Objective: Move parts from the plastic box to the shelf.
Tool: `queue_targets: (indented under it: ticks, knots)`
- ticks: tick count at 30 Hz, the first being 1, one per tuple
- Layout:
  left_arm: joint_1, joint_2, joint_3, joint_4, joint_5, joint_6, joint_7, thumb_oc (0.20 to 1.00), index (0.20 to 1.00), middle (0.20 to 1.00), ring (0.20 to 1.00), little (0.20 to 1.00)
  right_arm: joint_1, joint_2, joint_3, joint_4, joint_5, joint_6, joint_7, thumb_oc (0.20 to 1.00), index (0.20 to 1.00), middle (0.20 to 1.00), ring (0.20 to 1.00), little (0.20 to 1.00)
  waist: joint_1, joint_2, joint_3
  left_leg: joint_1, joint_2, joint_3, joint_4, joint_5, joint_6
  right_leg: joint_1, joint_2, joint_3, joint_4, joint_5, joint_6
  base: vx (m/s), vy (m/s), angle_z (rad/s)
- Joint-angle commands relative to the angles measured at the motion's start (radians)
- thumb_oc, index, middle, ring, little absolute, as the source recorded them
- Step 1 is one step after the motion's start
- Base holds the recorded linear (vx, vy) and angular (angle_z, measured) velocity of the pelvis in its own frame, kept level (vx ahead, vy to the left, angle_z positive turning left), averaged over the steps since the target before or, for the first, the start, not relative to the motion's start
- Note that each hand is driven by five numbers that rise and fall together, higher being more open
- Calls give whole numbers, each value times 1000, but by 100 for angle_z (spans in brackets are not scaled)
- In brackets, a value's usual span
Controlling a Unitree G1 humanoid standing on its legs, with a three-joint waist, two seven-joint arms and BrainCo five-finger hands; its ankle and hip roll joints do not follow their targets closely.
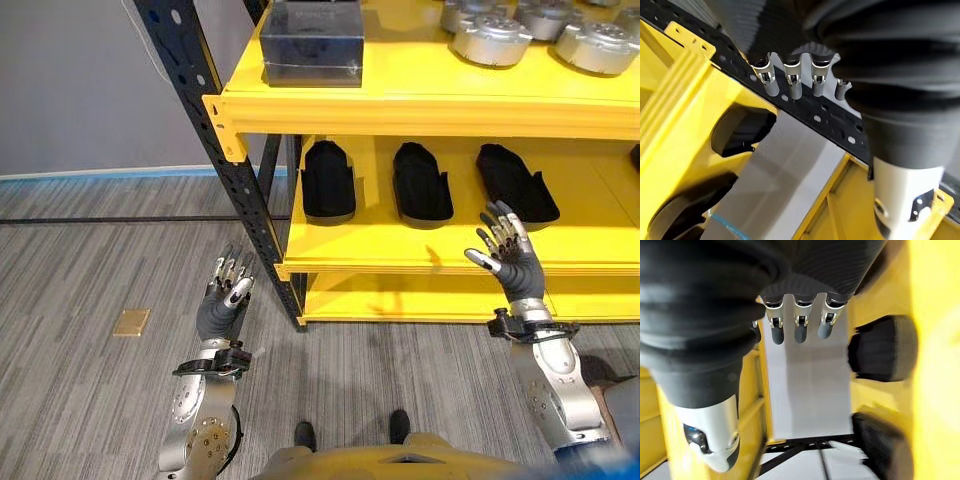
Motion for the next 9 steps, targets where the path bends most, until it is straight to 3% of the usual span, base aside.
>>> queue_targets:
  ticks: [1,9]
  knots:
    - [12,13,43,10,41,-16,-34,1000,1000,1000,1000,1000,-22,-6,-28,3,-18,-24,18,1000,1000,1000,1000,1000,-2,-22,-44,3,81,-18,20,1,-27,-48,-68,23,64,3,86,-6,-21,-7]
    - [26,12,37,23,42,-1,-47,1000,1000,1000,1000,1000,-19,13,6,27,22,-18,30,1000,1000,1000,1000,1000,-12,-10,-63,13,85,-20,19,4,-29,-34,-63,31,62,-1,80,0,-8,-1]
